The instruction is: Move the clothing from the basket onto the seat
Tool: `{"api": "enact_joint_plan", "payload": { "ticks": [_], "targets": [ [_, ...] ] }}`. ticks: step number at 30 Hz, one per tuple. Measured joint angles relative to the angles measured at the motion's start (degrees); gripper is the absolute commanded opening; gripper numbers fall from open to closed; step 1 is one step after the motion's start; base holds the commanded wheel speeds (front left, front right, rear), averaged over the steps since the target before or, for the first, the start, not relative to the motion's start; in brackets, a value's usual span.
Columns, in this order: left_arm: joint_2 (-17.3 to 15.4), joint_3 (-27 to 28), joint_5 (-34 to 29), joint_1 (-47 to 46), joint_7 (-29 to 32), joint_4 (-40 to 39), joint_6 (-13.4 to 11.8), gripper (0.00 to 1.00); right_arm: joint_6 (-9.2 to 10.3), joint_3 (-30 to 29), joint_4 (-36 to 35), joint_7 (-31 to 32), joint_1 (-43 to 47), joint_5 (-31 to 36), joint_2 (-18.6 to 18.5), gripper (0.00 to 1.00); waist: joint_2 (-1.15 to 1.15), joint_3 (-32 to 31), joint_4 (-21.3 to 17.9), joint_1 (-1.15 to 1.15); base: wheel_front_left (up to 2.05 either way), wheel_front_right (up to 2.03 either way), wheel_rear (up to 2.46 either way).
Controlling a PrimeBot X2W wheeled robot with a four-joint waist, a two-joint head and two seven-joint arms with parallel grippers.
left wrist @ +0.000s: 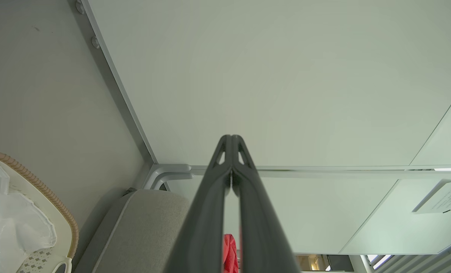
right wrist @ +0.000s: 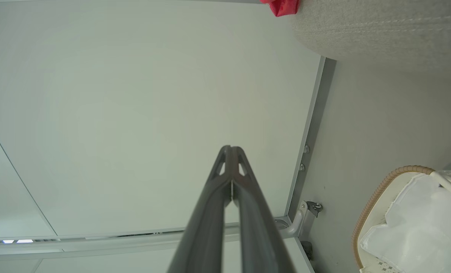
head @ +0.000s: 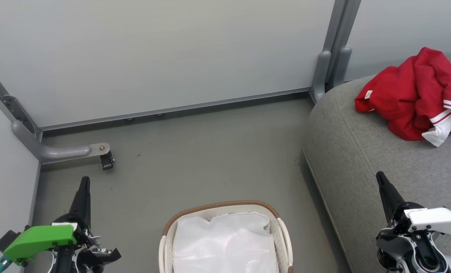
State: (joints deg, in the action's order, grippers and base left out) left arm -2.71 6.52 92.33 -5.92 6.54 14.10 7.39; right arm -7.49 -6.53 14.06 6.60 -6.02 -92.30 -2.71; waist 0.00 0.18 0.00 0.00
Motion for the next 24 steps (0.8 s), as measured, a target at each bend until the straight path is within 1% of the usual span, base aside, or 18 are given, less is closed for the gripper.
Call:
{"api": "enact_joint_plan", "payload": {
  "ticks": [24],
  "targets": [
    [0.0, 0.0, 0.0, 0.0, 0.0, -0.01, 0.0, 0.0, 0.0, 0.0, 0.0, 0.0, 0.0, 0.0, 0.0, 0.0, 0.0, 0.0, 0.0, 0.0, 0.0, 0.0, 0.0]
  ]
}}
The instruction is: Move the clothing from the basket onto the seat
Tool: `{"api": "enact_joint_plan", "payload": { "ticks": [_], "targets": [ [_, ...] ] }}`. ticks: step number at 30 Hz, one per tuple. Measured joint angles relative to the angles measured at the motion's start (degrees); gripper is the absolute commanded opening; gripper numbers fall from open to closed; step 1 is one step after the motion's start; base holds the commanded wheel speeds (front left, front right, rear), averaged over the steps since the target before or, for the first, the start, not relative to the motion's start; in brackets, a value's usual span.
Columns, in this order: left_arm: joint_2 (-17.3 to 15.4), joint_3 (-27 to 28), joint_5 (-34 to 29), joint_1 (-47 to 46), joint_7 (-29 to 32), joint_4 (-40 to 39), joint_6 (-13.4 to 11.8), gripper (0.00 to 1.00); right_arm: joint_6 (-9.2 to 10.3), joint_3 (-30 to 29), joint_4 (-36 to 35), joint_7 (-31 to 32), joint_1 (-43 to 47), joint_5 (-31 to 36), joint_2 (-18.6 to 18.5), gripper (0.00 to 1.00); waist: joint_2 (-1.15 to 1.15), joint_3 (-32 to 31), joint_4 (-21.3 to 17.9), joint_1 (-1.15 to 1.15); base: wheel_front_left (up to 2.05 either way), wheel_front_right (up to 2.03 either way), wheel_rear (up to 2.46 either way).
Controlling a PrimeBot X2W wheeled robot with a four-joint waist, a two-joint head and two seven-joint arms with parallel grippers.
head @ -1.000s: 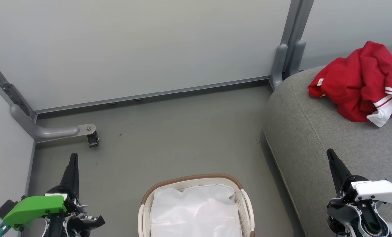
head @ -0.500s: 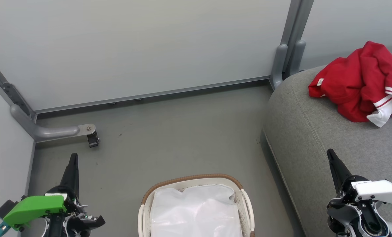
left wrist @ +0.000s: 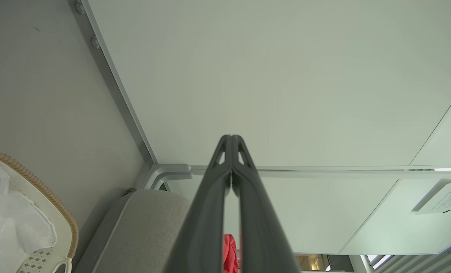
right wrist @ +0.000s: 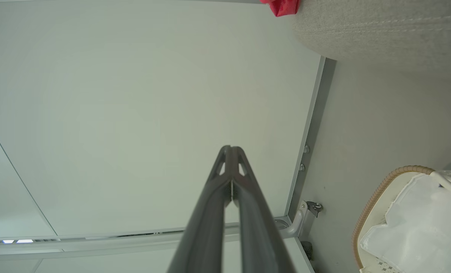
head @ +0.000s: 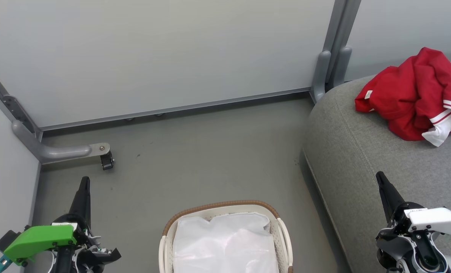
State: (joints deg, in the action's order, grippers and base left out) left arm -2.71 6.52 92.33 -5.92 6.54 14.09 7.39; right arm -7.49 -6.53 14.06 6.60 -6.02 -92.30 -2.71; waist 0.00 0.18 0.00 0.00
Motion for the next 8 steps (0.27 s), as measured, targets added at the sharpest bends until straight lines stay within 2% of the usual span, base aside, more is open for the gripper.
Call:
{"api": "enact_joint_plan", "payload": {
  "ticks": [8],
  "targets": [
    [0.0, 0.0, 0.0, 0.0, 0.0, 0.0, 0.0, 0.0, 0.0, 0.0, -0.01, 0.0, 0.0, 0.0, 0.0, 0.0, 0.0, 0.0, 0.0, 0.0, 0.0, 0.0, 0.0]
  ]
}}
